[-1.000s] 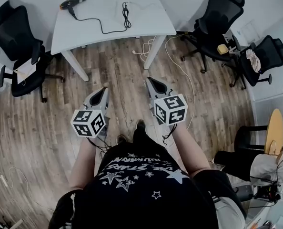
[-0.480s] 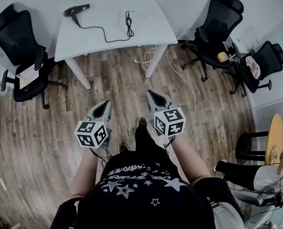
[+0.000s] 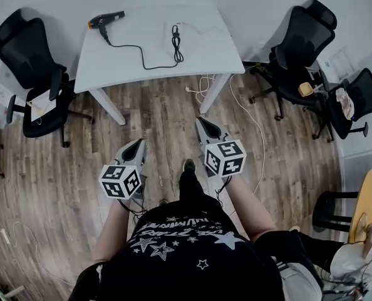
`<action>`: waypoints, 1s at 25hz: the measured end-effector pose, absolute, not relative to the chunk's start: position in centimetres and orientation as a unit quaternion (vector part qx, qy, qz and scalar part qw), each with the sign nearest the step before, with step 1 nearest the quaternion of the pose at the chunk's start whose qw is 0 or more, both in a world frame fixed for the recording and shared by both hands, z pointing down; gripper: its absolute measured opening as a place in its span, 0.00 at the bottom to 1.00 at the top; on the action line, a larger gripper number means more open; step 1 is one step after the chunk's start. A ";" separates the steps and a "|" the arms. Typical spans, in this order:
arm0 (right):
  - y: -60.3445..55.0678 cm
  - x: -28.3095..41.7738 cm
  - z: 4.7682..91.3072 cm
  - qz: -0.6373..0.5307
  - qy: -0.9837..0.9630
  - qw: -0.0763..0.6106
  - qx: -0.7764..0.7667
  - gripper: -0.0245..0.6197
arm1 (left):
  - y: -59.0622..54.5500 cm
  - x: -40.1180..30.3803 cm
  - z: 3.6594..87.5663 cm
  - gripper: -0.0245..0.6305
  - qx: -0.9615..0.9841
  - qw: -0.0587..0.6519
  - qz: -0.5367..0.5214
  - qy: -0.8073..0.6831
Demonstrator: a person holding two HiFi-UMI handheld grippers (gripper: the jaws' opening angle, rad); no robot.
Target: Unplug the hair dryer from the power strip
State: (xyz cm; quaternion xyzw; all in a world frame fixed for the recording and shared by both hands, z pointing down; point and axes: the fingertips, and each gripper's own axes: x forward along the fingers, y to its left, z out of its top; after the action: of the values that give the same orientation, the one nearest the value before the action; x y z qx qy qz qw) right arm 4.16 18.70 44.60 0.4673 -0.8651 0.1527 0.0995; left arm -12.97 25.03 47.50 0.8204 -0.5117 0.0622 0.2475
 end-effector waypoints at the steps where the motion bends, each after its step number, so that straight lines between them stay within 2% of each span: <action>1: 17.3 4.3 44.5 0.154 -0.867 0.097 0.464 0.05 | 23.8 -12.7 47.5 0.05 0.819 0.247 0.062 -0.515; 10: 6.1 6.9 44.5 0.166 -0.877 0.096 0.441 0.05 | 13.8 -9.5 47.1 0.05 0.807 0.251 0.063 -0.531; 25: -3.9 11.6 45.6 0.180 -0.889 0.095 0.410 0.05 | 3.6 -6.5 46.6 0.05 0.780 0.227 0.074 -0.578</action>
State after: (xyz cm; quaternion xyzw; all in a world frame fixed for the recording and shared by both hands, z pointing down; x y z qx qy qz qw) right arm 11.58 -3.92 45.59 0.4103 -0.8889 0.1801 0.0947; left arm -6.49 3.60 46.63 0.7799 -0.5784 0.0736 0.2274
